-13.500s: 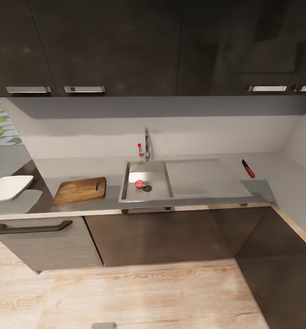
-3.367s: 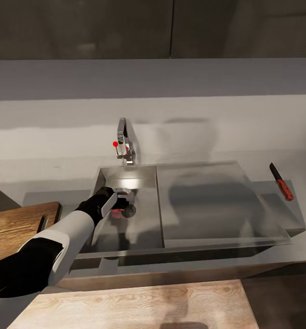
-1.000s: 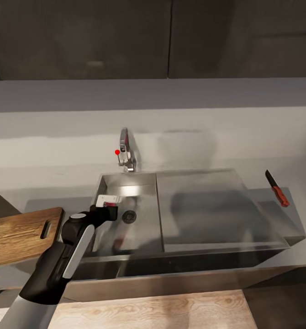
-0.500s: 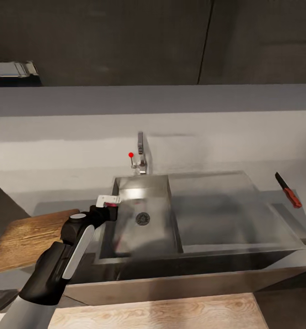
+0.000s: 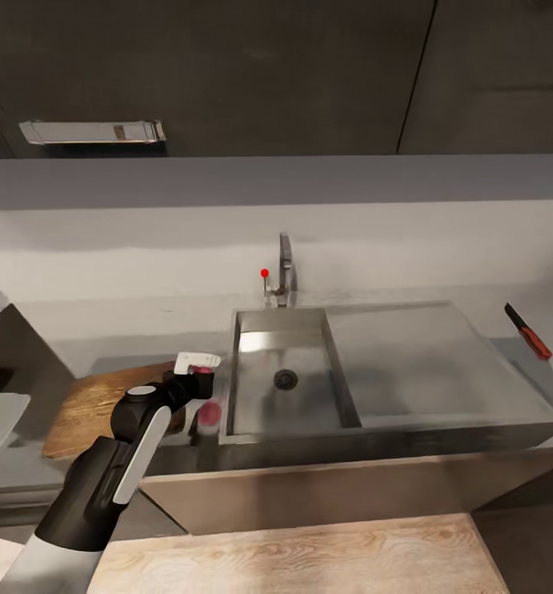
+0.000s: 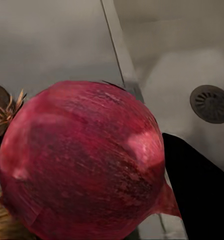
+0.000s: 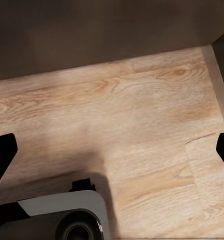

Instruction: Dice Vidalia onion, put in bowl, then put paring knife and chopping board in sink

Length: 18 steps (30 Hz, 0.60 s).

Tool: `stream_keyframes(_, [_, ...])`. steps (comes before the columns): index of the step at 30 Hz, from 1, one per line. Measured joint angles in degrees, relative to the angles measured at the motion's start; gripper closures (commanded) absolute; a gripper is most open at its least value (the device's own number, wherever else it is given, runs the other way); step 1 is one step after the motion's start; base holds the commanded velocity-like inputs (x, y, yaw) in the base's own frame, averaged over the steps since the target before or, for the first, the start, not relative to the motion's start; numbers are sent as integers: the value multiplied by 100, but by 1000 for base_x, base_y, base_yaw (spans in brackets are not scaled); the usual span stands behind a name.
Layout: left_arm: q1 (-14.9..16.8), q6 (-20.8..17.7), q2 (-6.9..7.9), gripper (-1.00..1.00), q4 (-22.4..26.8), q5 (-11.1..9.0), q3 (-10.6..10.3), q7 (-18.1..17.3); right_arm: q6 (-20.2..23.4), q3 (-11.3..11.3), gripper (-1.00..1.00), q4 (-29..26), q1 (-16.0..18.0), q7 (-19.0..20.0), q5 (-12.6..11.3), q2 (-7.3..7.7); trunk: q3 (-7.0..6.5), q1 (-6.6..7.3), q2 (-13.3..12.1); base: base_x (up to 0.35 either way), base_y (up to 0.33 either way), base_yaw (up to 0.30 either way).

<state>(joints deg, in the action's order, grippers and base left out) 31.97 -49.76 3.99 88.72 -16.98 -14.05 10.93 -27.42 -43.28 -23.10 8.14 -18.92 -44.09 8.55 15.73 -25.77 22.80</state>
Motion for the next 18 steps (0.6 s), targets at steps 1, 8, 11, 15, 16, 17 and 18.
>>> stream_keyframes(1, [0, 0, 0, 100, 0, 0, 1, 0, 0, 0, -100, 0, -1, 0, -1, 0, -9, 0, 0, -222, 234, 0])
stream_keyframes(8, [-2, 0, 0, 100, 0, 0, 9, 0, 0, 0, -100, 0, -2, 1, 1, 0, -71, 1, 0, -176, 257, 0])
stream_keyframes(11, [-2, 0, 0, 100, -5, 0, 10, 0, 0, 0, -100, 0, -2, 1, -1, 0, -98, 1, 1, -112, 277, 0])
stream_keyframes(15, [-1, 0, 0, 100, -8, -1, 10, 0, 0, 0, -100, 0, -2, 1, -1, 0, -133, 2, 1, -89, 285, 0])
stream_keyframes(16, [-2, 0, 0, 100, -8, -1, 10, 0, 0, 0, -100, 0, -2, 1, -1, 0, -142, 2, 1, -78, 288, 0])
stream_keyframes(17, [-2, -1, 0, 100, -8, -1, 10, 0, 1, 0, -100, 0, -2, 1, 2, 0, -151, 2, 0, -54, 292, 0])
stream_keyframes(18, [-3, -1, 0, 100, -10, 1, 10, 0, 1, 0, -100, 0, -2, 1, 0, 0, -160, 2, 1, -22, 297, 0])
